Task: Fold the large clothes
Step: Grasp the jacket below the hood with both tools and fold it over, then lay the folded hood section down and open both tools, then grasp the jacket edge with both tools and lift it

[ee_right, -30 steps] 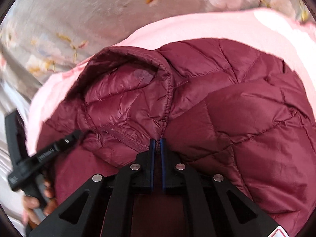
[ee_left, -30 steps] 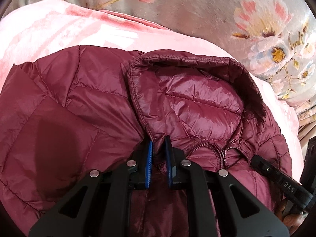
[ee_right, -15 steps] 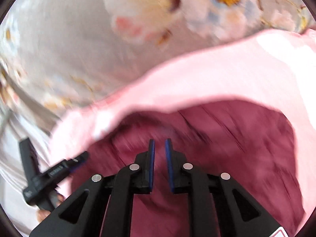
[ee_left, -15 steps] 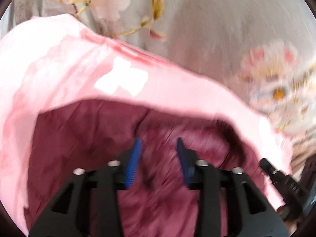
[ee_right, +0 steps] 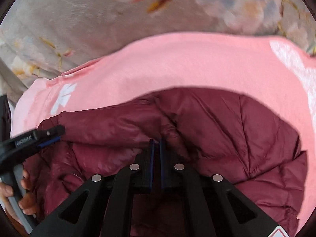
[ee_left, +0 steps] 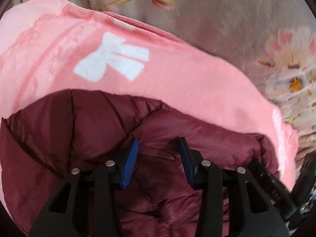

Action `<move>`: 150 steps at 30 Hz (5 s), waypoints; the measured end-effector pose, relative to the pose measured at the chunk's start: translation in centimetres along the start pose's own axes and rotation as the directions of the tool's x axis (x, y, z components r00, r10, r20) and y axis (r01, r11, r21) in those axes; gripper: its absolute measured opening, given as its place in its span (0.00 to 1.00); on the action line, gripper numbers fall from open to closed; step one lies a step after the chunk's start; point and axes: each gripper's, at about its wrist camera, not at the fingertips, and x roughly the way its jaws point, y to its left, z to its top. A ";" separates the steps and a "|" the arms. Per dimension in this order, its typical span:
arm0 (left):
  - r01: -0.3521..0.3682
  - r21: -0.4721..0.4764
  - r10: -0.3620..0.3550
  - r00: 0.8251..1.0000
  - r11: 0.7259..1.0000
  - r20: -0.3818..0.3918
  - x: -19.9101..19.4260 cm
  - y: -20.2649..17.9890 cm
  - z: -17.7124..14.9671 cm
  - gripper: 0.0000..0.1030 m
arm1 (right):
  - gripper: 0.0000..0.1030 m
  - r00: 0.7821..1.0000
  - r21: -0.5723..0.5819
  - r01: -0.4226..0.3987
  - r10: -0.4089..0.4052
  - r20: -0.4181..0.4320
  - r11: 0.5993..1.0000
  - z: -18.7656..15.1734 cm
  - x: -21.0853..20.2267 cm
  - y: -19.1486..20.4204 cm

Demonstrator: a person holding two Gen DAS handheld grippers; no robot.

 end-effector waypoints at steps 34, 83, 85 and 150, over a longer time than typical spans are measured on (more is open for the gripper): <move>-0.295 0.257 0.259 0.952 0.920 0.163 0.8 -3.6 -3.1 0.42 | 0.00 0.995 -0.098 0.087 -0.081 0.063 0.991 -0.8 1.7 0.9; -0.015 -0.098 0.022 0.997 0.995 0.072 -31.0 13.2 -33.7 0.07 | 0.06 0.976 0.233 -0.177 0.140 0.165 0.956 -37.2 -30.1 -11.5; 0.032 -0.093 -0.021 0.993 0.995 0.115 -33.2 12.8 -33.8 0.06 | 0.05 0.965 0.205 -0.192 0.146 0.220 0.960 -37.1 -32.2 -10.9; -0.325 0.048 0.316 0.939 0.945 0.133 -16.5 7.4 -19.0 0.13 | 0.04 0.985 0.327 0.041 -0.093 0.145 0.944 -21.4 -17.7 -12.7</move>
